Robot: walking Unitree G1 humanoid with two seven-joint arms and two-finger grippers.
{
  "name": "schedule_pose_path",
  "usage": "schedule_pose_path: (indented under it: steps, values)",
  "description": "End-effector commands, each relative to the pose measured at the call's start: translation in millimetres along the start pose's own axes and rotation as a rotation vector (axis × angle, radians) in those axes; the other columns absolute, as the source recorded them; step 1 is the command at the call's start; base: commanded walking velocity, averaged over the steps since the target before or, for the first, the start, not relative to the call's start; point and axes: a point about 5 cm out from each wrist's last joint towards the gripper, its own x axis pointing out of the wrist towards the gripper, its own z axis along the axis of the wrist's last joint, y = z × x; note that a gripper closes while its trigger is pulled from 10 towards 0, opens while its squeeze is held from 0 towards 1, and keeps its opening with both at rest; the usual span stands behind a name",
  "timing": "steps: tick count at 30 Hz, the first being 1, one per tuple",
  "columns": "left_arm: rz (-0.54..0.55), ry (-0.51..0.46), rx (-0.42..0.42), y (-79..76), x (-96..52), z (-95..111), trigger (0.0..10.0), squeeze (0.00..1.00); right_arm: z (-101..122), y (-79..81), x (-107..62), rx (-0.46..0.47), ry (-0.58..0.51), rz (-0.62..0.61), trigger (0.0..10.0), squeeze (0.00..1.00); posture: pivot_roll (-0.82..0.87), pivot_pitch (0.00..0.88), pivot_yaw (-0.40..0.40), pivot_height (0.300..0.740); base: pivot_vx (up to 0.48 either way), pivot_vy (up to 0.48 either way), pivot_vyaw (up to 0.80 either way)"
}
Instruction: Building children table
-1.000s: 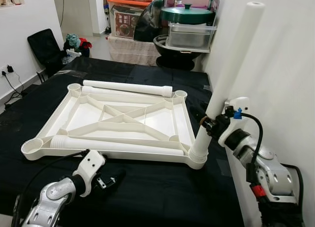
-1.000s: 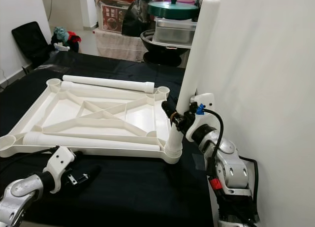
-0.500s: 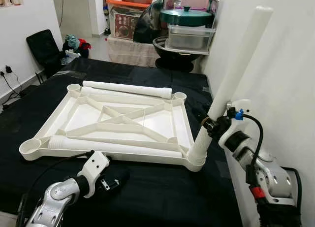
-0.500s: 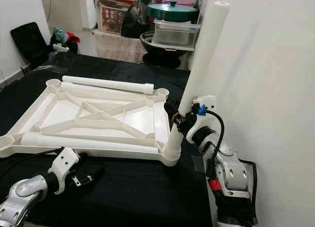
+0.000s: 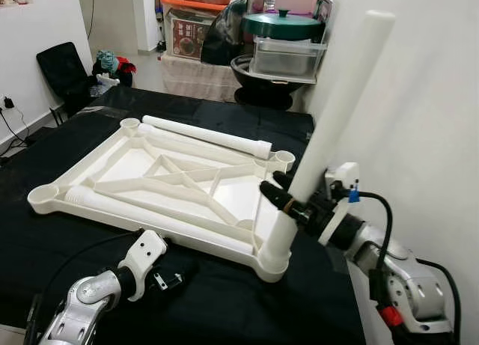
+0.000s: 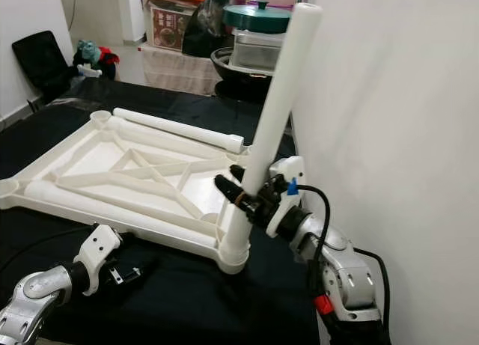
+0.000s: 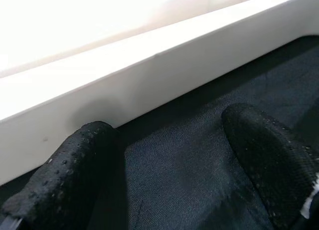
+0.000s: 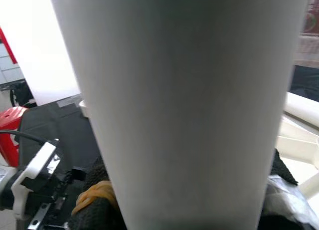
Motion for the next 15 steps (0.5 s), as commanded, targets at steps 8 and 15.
schedule_pose_path:
  steps: [8,15]
  values:
    - [-0.049,0.002,-0.012,-14.4,6.3,-1.4,10.0,0.00,-19.6,8.0,0.5,0.102,0.038,0.069,0.0,0.00,0.07,0.000,-0.104,0.740,0.000,0.000,0.00]
    - [-0.047,-0.003,-0.012,-12.9,7.3,0.7,10.0,0.00,-12.1,9.4,-0.1,0.076,0.020,0.166,0.0,0.00,0.07,0.000,-0.105,0.740,0.000,0.000,0.00]
